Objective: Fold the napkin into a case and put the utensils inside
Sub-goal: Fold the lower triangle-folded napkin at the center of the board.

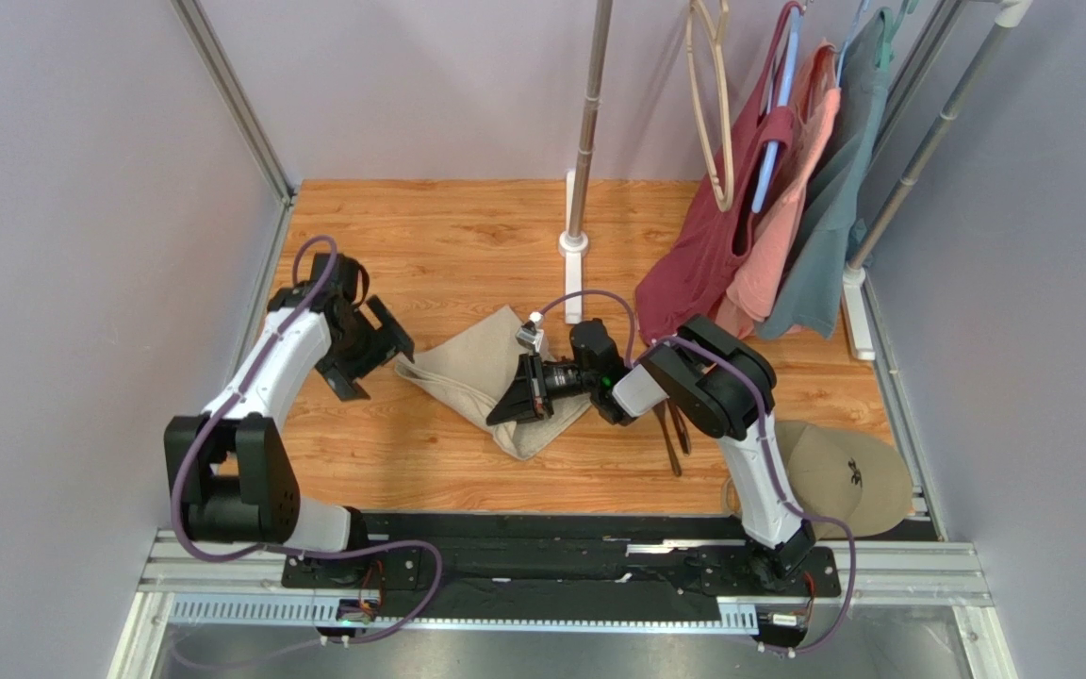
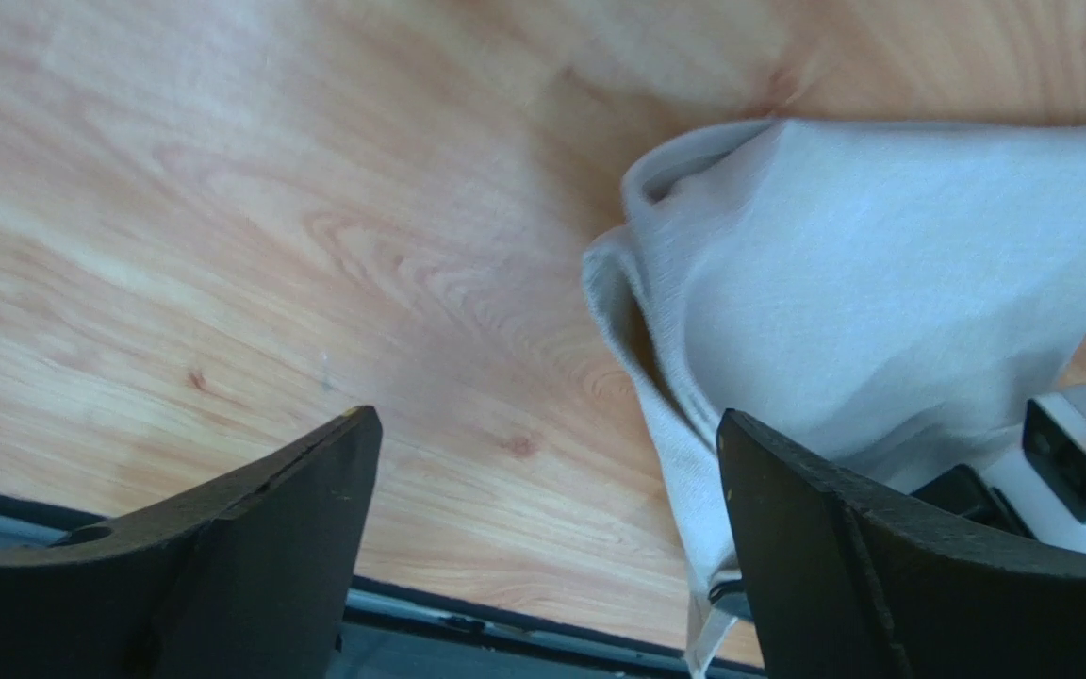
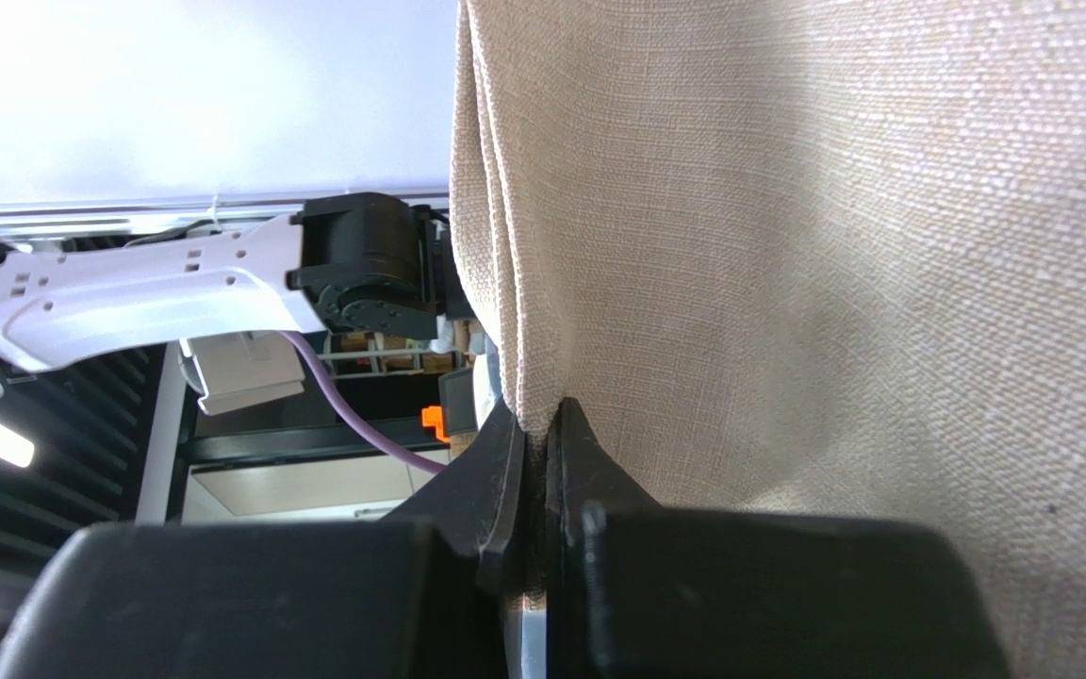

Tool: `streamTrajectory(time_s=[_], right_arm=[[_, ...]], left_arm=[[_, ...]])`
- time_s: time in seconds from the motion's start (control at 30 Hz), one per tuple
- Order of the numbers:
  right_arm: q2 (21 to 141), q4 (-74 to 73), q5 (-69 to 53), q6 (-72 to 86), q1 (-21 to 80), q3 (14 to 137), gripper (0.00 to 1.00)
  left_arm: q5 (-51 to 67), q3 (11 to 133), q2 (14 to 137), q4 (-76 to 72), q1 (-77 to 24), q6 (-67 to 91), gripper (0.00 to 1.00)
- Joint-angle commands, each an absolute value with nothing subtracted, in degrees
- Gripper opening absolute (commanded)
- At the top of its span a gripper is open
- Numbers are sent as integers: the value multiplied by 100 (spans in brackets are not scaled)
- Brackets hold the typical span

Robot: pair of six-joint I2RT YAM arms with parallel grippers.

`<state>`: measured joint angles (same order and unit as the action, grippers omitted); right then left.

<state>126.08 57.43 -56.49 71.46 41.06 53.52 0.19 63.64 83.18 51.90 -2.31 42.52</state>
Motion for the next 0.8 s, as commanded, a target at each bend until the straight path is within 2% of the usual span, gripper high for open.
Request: streamTrajectory(time_s=[0.0,0.17,0.4,0.6,0.7,0.77], right_arm=[[12199,5415,-5572,6645,4140,5423,0],[12190,5318,-5563,6601,4201,5502,0],[12111,5142,-5485,6486,4324,5572,0],[12094,5115,-5414,6460,4377,5572,0],[12050,5089,-5405,6434,4377,5581,0],[12024,5019,-5396,6346,4395,5599,0]], left_arm=[[877,5609,7656,4220,-193,5341,99],[1327,5203,7752,3456,-316,5660,99],[1590,4948,8138,3103,-545,6204,99],[1627,5018,8437,3208,-738,6486,89],[1608,5010,8490,3261,-765,6548,81],[1591,5036,8534,3305,-765,6539,70]])
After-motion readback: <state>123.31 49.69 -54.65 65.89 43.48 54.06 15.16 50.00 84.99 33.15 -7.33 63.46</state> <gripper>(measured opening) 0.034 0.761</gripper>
